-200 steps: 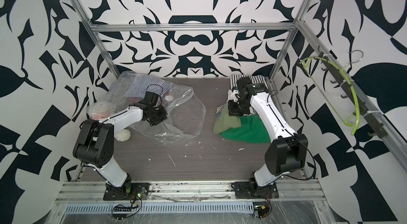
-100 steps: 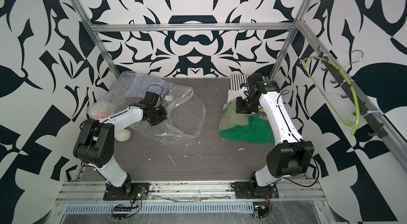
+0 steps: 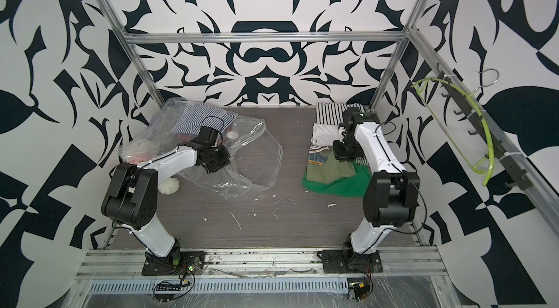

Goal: Take the tank top out of the vacuum bag
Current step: Place the tank top at the center of the board.

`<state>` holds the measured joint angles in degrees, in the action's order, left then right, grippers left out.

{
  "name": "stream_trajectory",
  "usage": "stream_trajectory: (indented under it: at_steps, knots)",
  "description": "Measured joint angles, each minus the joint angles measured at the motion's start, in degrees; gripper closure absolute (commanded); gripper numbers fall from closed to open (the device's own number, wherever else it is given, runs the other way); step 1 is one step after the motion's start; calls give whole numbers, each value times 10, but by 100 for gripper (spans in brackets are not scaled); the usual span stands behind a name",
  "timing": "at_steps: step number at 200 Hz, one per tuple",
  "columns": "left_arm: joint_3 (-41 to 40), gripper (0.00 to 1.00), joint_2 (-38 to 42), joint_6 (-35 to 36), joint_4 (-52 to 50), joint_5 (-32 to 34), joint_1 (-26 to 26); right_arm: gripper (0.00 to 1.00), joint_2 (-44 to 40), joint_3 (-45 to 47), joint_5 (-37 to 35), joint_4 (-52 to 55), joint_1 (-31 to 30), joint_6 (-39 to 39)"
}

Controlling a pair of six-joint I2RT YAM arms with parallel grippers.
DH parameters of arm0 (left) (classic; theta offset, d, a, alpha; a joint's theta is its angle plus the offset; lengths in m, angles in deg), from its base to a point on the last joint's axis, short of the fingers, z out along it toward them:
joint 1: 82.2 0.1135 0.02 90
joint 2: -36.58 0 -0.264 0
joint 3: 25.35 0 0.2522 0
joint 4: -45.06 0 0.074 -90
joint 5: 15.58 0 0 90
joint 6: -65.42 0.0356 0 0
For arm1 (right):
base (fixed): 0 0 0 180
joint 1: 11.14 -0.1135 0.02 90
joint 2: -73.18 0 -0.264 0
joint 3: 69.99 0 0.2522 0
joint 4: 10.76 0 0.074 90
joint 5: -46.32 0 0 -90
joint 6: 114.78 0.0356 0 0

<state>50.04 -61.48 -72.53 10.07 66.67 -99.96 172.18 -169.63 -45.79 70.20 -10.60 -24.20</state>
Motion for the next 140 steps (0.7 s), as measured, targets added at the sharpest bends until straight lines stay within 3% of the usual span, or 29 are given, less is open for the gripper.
stream_trajectory:
  at_steps: [41, 46, 68, 80, 87, 107, 140]
  knots:
    - [0, 100, 0, 2, 0, 0, 0, 100, 61, 0, -90, -9, 9, 0]
    - [0, 100, 0, 2, 0, -1, 0, 96, 64, -1, -99, -10, 10, 0]
    - [0, 100, 0, 2, 0, -2, 0, 64, 79, -1, -140, -23, 12, 3]
    - [0, 100, 0, 2, 0, -2, 0, 28, 84, -1, -163, -35, 12, 4]
    - [1, 100, 0, 3, 0, -2, 0, 19, 83, -1, -173, -43, 13, 7]
    - [1, 100, 0, 5, 0, -2, 0, 13, 59, 12, -192, -76, 13, 12]
    - [1, 100, 0, 5, 0, -4, 0, 14, -56, 59, -159, -117, 11, 37]
